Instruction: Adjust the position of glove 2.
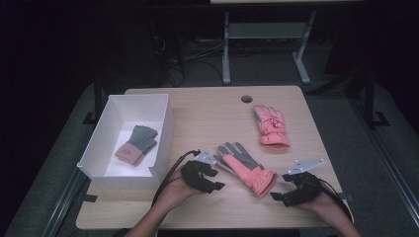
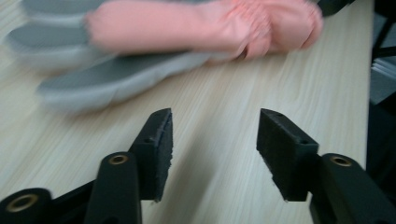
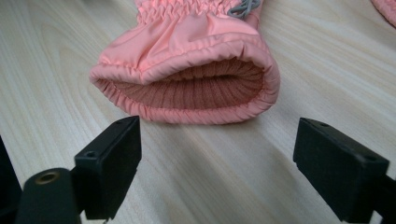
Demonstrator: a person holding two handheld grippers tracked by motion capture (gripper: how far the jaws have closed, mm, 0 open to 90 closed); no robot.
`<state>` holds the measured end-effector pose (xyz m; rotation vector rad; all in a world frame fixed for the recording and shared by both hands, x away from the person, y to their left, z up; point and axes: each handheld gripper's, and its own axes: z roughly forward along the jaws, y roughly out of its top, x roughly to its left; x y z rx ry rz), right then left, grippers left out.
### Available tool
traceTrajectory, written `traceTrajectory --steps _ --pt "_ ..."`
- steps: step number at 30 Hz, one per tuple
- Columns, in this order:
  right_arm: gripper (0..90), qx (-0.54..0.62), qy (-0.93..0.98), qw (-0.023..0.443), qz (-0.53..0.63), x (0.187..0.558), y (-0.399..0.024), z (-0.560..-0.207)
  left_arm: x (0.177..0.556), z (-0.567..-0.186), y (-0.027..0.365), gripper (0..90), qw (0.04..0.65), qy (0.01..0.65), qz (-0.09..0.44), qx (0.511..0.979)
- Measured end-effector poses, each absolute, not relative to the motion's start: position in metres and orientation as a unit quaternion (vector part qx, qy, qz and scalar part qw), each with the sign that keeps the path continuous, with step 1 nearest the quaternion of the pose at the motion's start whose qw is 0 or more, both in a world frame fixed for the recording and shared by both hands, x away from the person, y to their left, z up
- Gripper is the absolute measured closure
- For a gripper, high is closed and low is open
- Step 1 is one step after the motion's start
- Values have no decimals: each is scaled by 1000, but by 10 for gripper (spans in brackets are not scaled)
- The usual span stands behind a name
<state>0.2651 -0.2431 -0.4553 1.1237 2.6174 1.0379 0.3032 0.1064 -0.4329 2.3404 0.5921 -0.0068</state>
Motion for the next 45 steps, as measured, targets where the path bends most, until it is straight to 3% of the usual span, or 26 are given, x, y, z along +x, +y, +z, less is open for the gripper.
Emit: traceTrajectory --steps 5,12,14,21,23,40,42,45 --pt "219 376 861 52 338 265 -246 -453 294 -438 122 226 356 247 26 901" --pt "378 395 854 44 335 269 -254 -451 290 -440 132 138 359 258 44 896" --pt "451 402 850 45 337 272 -256 -447 289 -441 132 134 368 265 41 890" --pt "841 416 837 63 351 290 -259 -427 289 -446 128 136 364 251 31 896" --pt "898 415 834 71 357 297 -258 -422 289 -446 126 137 365 254 32 895" --pt "898 437 817 121 357 389 -239 -402 291 -448 129 136 365 256 34 895" --pt "826 447 813 118 354 402 -236 -402 291 -448 128 136 364 257 33 895" --pt "840 460 809 123 346 419 -235 -403 292 -449 129 139 354 252 34 900"
